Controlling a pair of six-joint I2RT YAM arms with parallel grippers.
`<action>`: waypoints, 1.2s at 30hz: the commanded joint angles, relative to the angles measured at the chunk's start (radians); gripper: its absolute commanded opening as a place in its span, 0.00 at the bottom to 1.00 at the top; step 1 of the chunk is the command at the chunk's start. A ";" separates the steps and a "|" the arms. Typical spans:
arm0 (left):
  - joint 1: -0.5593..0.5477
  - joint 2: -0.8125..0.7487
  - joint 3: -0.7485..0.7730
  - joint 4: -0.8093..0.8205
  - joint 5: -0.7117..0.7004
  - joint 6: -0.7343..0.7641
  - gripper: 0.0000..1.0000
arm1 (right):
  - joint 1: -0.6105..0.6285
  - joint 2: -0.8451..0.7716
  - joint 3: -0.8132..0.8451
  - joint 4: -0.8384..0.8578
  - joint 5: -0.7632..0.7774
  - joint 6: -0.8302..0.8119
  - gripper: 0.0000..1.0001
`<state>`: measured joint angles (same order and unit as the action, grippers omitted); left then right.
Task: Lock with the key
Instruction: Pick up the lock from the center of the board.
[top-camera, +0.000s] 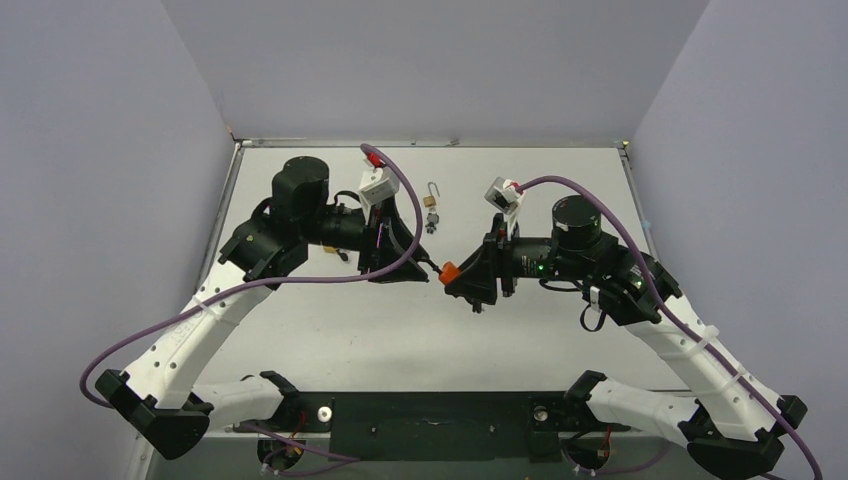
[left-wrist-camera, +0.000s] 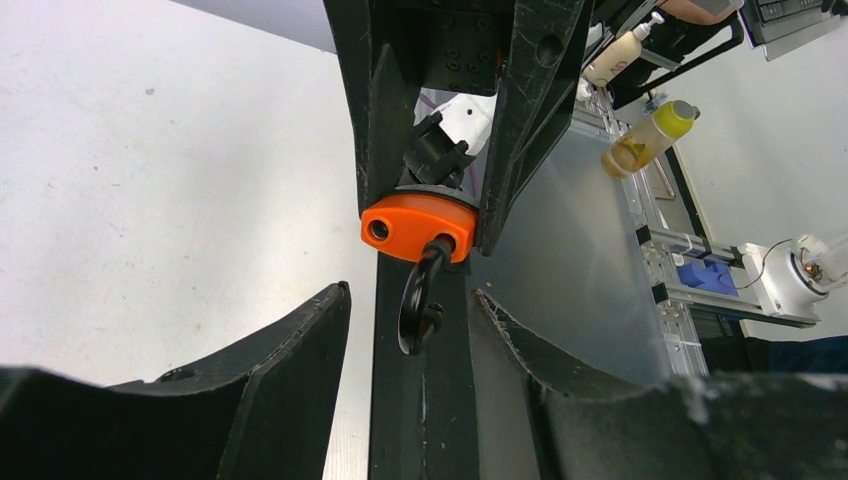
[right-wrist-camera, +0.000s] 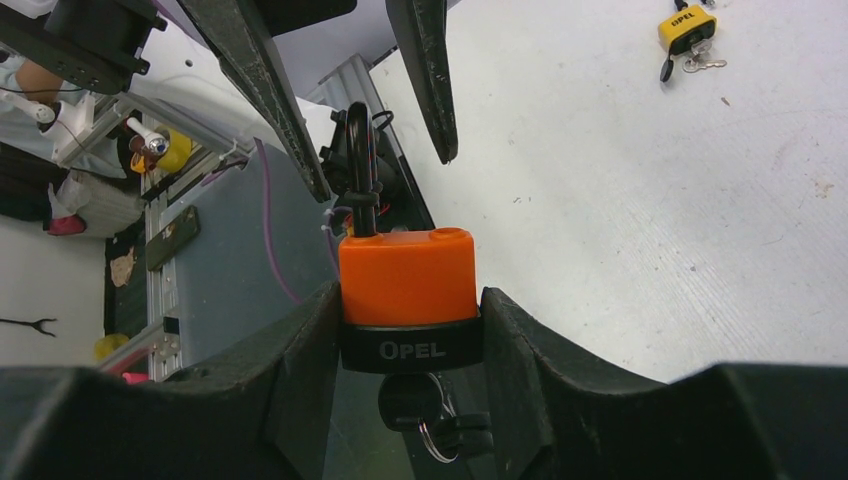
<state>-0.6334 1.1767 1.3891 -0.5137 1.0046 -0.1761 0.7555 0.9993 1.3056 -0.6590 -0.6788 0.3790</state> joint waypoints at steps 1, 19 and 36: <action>-0.005 -0.012 0.056 -0.026 -0.009 0.035 0.44 | 0.008 -0.018 0.052 0.049 -0.020 -0.006 0.00; -0.058 0.022 0.048 -0.013 -0.063 0.030 0.09 | 0.008 0.014 0.043 0.028 0.016 -0.037 0.00; -0.062 0.010 0.243 -0.037 -0.395 -0.169 0.00 | 0.008 -0.097 -0.039 0.287 0.473 -0.151 0.83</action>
<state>-0.6971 1.2041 1.5089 -0.5991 0.7139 -0.2565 0.7609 0.9585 1.2938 -0.5938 -0.3019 0.2829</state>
